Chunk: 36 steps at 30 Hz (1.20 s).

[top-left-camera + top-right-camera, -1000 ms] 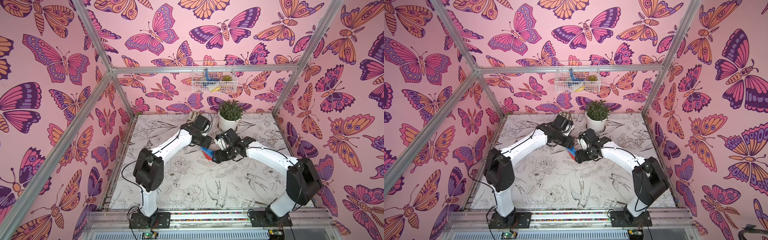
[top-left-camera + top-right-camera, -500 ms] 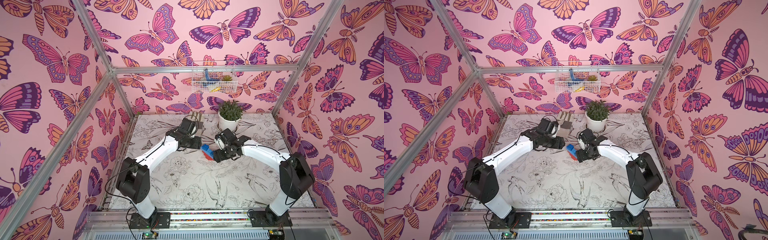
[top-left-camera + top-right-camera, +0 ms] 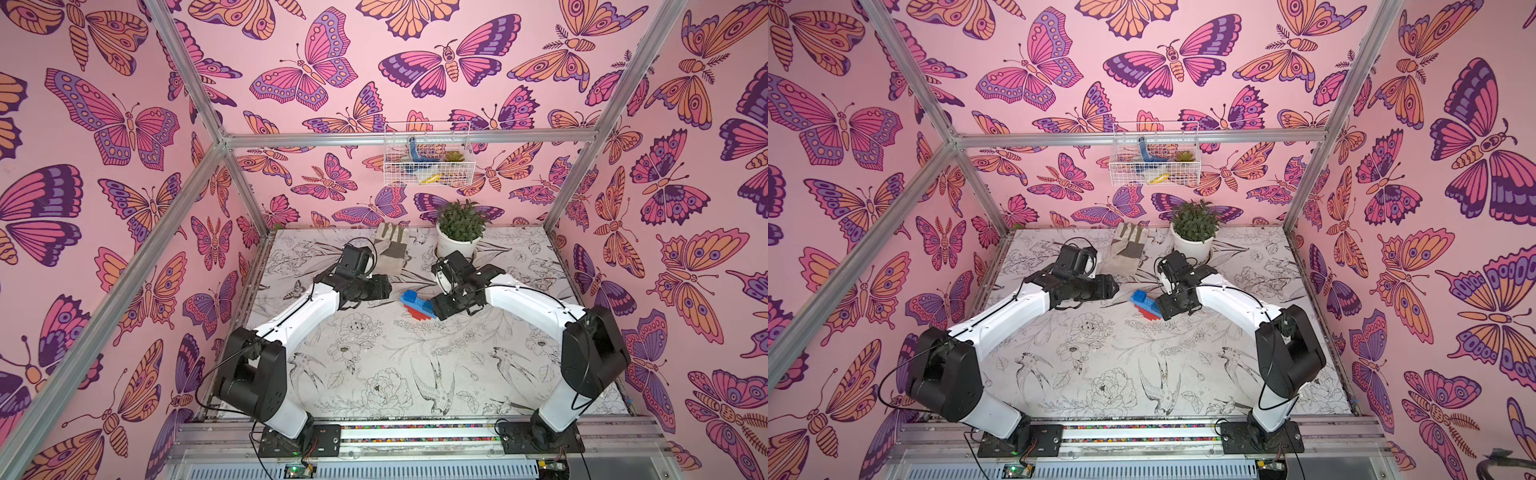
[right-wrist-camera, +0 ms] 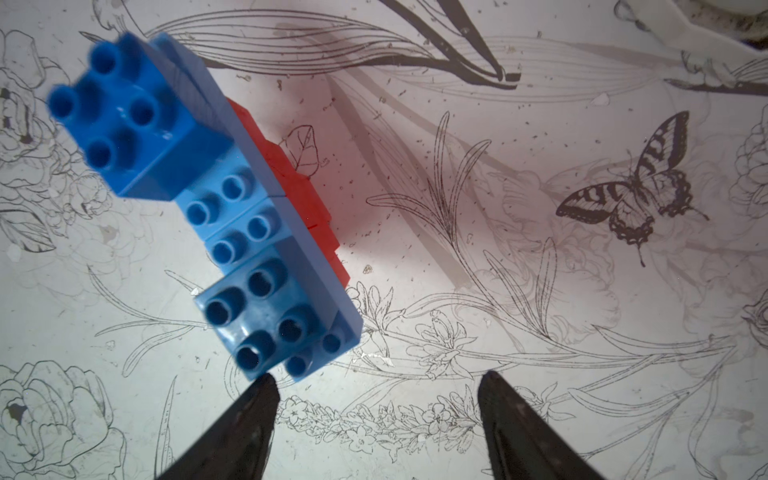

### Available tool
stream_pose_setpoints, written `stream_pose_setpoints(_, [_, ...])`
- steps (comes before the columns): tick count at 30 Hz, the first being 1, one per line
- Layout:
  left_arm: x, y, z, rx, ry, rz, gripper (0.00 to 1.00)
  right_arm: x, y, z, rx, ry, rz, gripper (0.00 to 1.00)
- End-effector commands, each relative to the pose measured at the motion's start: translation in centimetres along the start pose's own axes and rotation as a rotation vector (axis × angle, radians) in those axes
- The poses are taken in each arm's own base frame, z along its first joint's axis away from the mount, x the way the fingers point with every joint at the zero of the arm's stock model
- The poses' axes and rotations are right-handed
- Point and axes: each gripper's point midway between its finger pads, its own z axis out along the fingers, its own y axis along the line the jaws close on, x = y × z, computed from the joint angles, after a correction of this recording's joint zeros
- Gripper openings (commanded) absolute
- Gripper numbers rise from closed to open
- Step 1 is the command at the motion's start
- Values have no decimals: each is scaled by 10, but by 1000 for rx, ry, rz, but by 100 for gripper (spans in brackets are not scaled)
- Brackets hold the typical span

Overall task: Assemble a heart with lego
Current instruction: Assemble the lego brick with the lego brick.

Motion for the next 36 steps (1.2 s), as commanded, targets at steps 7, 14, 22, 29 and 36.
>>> stream_pose_setpoints(7, [-13,9,-9,84,-88,-125,70,-41,56,-35,-124,-91,-223,77])
stream_pose_setpoints(14, [-18,11,-9,110,-102,-149,70,-69,69,-14,-153,-55,-296,70])
stream_pose_setpoints(22, [-18,10,-2,141,-91,-163,70,-81,74,5,-155,-16,-371,64])
stream_pose_setpoints(29, [-16,13,2,143,-79,-173,70,-79,73,16,-145,11,-409,61])
stream_pose_setpoints(36, [-15,11,6,159,-68,-181,70,-77,75,26,-132,37,-440,60])
